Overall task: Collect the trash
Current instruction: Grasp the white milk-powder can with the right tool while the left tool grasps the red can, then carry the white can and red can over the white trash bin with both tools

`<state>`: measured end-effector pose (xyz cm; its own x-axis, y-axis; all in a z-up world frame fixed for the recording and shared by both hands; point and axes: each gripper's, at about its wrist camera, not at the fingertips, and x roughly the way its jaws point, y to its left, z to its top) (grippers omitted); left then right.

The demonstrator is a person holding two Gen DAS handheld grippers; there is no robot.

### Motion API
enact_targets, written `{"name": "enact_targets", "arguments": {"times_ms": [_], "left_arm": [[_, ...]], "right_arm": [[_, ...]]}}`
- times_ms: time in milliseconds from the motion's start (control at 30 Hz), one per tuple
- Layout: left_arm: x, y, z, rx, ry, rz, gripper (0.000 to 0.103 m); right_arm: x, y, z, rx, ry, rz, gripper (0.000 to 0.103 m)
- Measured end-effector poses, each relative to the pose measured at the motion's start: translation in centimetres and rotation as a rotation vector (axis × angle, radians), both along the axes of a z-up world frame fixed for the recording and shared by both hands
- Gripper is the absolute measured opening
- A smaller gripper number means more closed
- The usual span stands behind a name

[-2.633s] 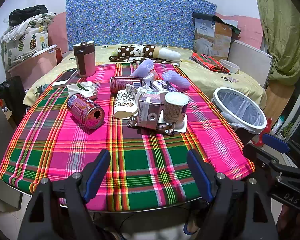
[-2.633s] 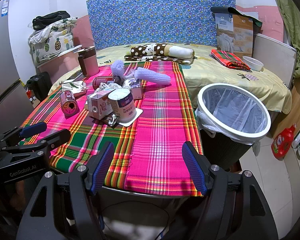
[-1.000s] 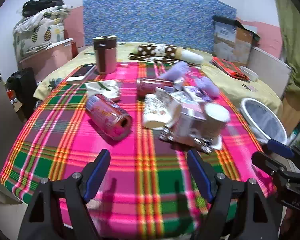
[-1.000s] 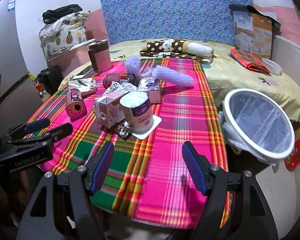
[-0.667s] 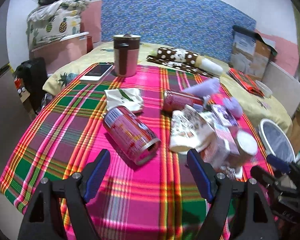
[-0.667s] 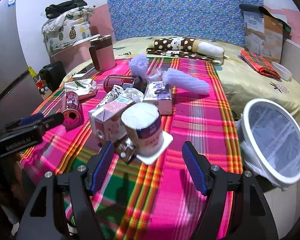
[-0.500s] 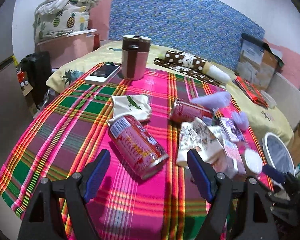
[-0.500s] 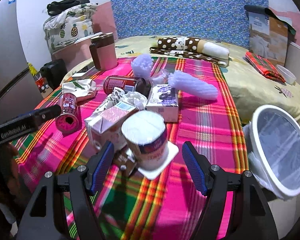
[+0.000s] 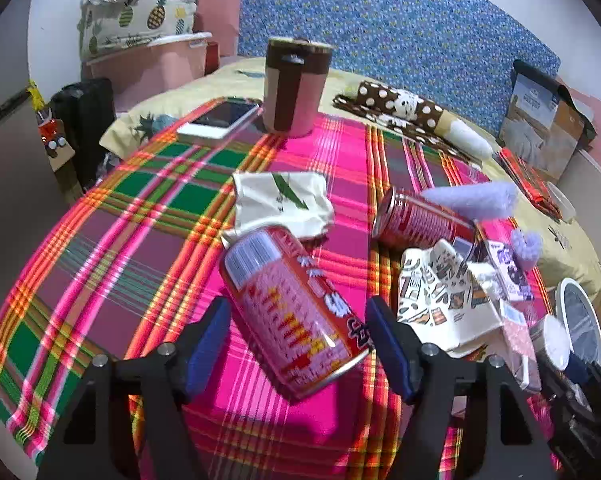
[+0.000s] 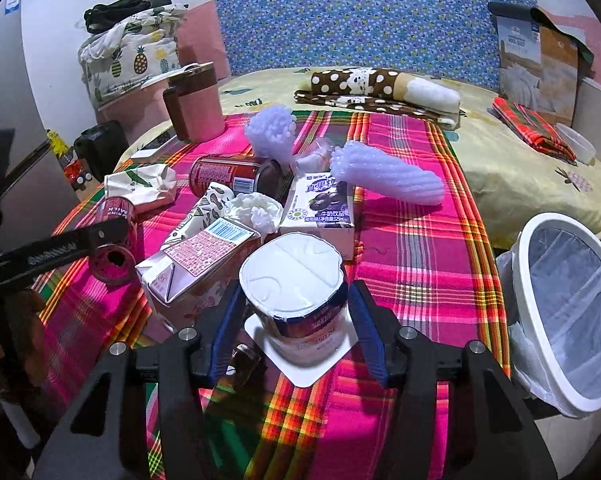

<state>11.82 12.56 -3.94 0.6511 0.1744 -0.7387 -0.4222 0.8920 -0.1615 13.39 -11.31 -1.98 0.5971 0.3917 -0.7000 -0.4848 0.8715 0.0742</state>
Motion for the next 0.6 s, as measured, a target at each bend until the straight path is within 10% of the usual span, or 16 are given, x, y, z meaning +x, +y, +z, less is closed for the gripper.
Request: {"name": "enact_targets", "arguments": {"times_ms": [600], "left_arm": [[-3.0,-1.1,0.4,0.092,-0.014,-0.026,0.059]], "right_arm": [[-0.9,-1.2,1.2,0.029,-0.038,-0.023,0.055]]}}
